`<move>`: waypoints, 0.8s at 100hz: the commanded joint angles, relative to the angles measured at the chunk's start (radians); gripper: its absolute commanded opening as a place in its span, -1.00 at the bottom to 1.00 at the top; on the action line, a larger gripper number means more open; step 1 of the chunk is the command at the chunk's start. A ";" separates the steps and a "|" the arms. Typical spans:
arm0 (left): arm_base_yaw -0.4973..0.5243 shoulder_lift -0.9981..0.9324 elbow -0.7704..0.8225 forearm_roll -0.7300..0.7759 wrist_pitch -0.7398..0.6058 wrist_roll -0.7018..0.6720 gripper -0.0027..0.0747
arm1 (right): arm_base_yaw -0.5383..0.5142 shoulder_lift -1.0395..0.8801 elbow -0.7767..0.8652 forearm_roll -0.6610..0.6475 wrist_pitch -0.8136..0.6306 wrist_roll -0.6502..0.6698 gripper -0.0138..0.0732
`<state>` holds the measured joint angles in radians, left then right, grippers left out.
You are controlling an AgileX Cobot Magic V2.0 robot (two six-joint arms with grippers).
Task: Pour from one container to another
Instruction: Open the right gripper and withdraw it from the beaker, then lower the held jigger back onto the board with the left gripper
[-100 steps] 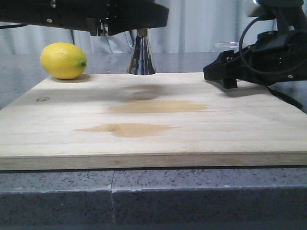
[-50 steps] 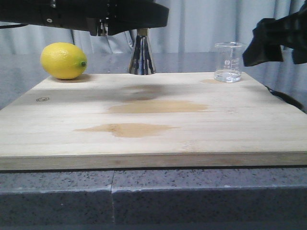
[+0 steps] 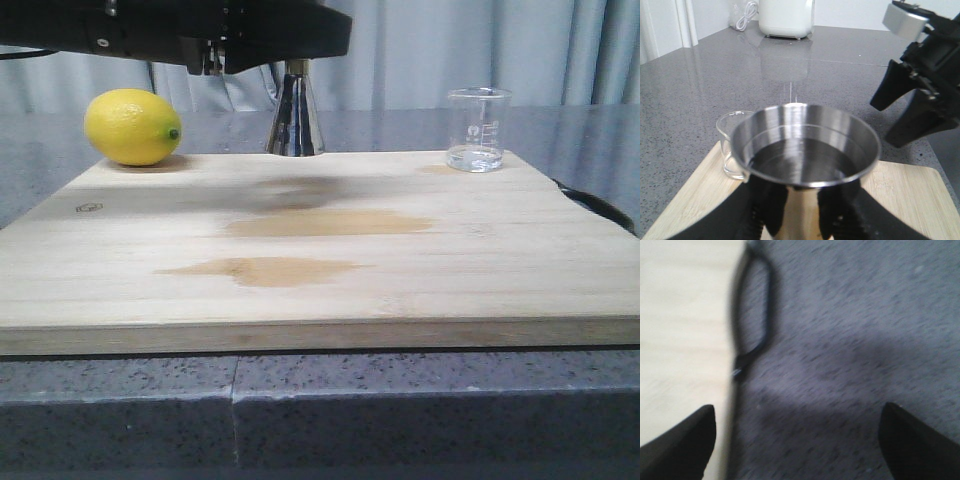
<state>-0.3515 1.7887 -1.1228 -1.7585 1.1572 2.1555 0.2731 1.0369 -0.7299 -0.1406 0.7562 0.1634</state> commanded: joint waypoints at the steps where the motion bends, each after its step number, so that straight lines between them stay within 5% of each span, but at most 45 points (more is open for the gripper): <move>1: -0.009 -0.040 -0.030 -0.092 0.095 0.003 -0.37 | 0.004 -0.050 -0.054 0.064 -0.021 -0.107 0.64; 33: -0.009 -0.040 -0.030 -0.092 0.095 0.003 -0.37 | 0.004 -0.294 -0.014 0.056 -0.222 -0.109 0.64; 80: -0.009 -0.040 -0.030 -0.092 0.095 0.003 -0.37 | 0.004 -0.373 -0.007 -0.018 -0.211 -0.109 0.64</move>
<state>-0.3515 1.7887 -1.1228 -1.7585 1.1572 2.1555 0.2748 0.6691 -0.7134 -0.1242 0.6103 0.0661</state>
